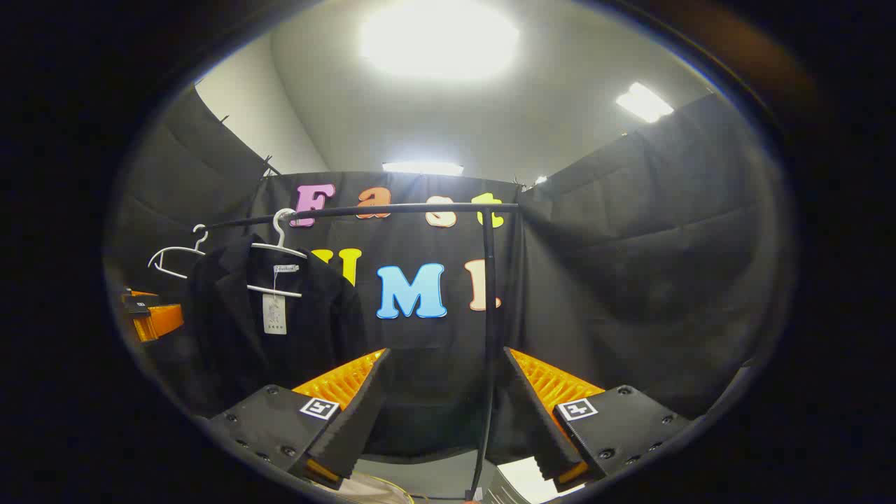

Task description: Grasp the clothes on the hanger with both hands and then place them into the laundry hamper below.

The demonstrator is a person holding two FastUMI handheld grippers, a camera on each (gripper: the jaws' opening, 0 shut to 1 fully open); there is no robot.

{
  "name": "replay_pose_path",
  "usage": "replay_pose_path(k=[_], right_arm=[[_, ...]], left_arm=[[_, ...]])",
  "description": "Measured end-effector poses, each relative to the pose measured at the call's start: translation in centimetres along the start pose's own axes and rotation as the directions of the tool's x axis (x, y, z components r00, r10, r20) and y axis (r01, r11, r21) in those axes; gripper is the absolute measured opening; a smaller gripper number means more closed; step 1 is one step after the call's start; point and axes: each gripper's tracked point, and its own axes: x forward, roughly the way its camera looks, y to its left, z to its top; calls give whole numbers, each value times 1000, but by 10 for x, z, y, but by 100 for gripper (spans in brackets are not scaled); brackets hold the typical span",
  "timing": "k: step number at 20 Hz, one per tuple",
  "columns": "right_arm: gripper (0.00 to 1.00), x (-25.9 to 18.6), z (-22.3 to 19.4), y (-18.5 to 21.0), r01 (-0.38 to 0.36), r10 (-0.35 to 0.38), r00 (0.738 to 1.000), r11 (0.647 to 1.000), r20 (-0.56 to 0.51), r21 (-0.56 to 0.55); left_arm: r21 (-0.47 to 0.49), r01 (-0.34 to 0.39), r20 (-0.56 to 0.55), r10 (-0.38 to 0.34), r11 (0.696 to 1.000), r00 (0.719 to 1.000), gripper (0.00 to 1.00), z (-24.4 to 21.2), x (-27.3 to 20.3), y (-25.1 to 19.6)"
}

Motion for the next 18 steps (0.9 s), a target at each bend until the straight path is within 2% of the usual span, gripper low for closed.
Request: replay_pose_path(k=[13, 18], right_arm=[[97, -1, -7, 4, -2, 2, 1000, 1000, -23, -9], [96, 9, -7, 21, -22, 22, 999, 1000, -32, -9]], left_arm=[[-2, -6, -14, 6, 1000, 1000, 85, -8, 4, 11], [-5, -4, -5, 4, 1000, 1000, 85, -7, 15, 18]])
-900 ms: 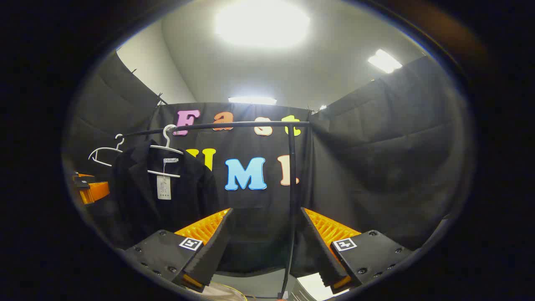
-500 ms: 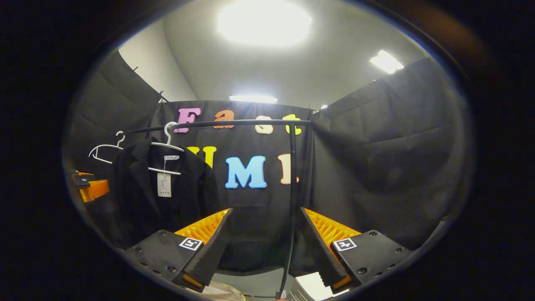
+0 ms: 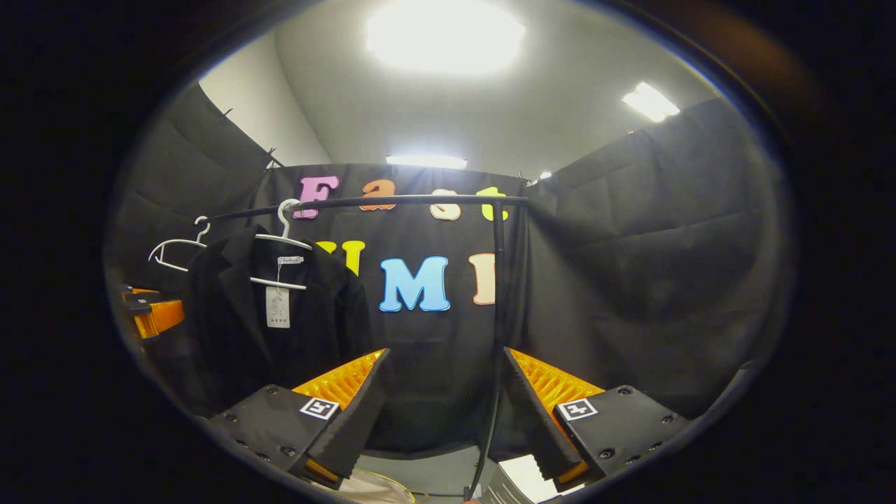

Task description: Grasp the clothes on the hanger with both hands and then place them into the laundry hamper below.

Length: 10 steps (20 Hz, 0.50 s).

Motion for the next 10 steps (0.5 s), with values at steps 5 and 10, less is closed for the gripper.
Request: replay_pose_path(k=[5, 10], right_arm=[[98, 16, 1, 29, -36, 37, 999, 999, -9, 8], [97, 39, -2, 69, -96, 97, 995, 994, -18, 50]], left_arm=[[6, 17, 5, -17, 1000, 1000, 85, -1, 19, 10], [-28, 66, -14, -67, 997, 998, 86, -7, 40, 10]])
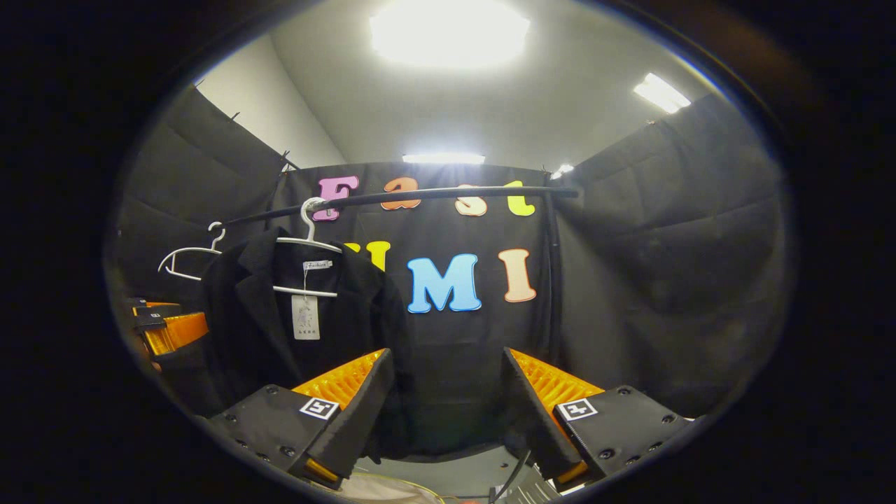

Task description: Grasp the clothes on the hanger with both hands and then place them into the laundry hamper below.

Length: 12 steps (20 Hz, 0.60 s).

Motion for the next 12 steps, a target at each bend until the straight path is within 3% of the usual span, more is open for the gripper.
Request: replay_pose_path(k=[7, 12], right_arm=[[97, 57, 1, 46, -133, 133, 991, 991, -3, 13], [97, 108, 0, 74, -244, 245, 970, 969, -4, 42]], left_arm=[[-12, 0, 7, 0, 1000, 1000, 85, 7, 28, -15], [3, -51, 7, 51, 999, 999, 85, 15, 60, -22]])
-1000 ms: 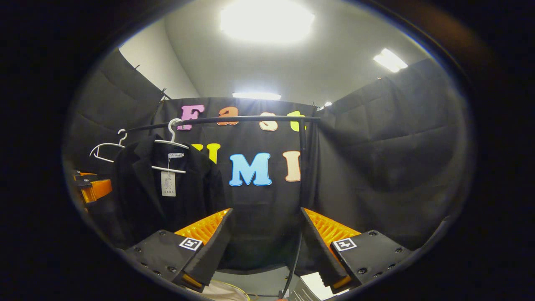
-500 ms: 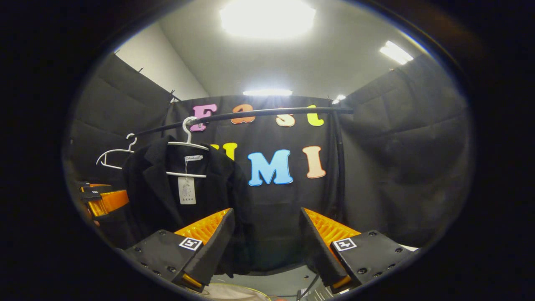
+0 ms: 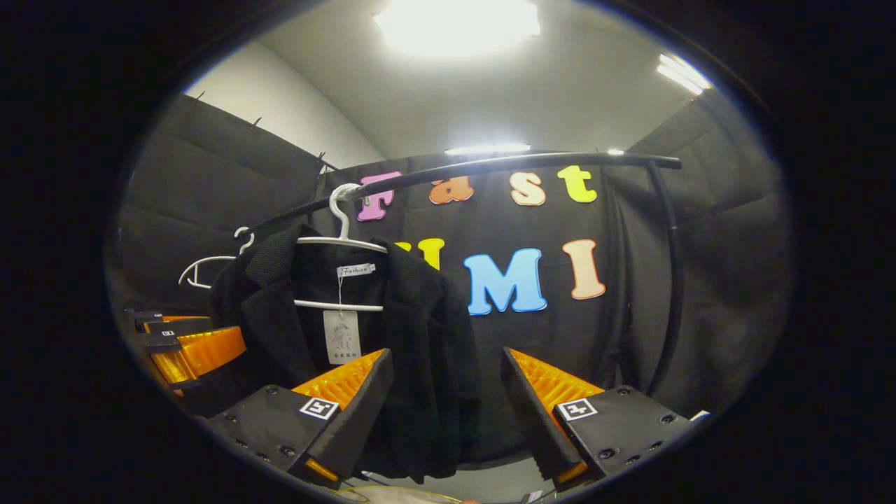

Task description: Grasp the clothes on the hanger with both hands and then place them into the laundry hamper below.

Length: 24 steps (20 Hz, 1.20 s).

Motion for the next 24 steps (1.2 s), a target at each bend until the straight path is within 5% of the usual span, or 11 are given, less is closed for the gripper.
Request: replay_pose_path(k=[14, 24], right_arm=[[92, 108, -20, 38, -229, 236, 970, 968, -62, 99], [95, 142, -35, 55, -260, 275, 956, 955, -101, 143]], left_arm=[[75, -82, -17, 83, 994, 996, 85, 1, 77, -27], [118, -169, -63, 177, 979, 982, 85, -29, 105, -18]])
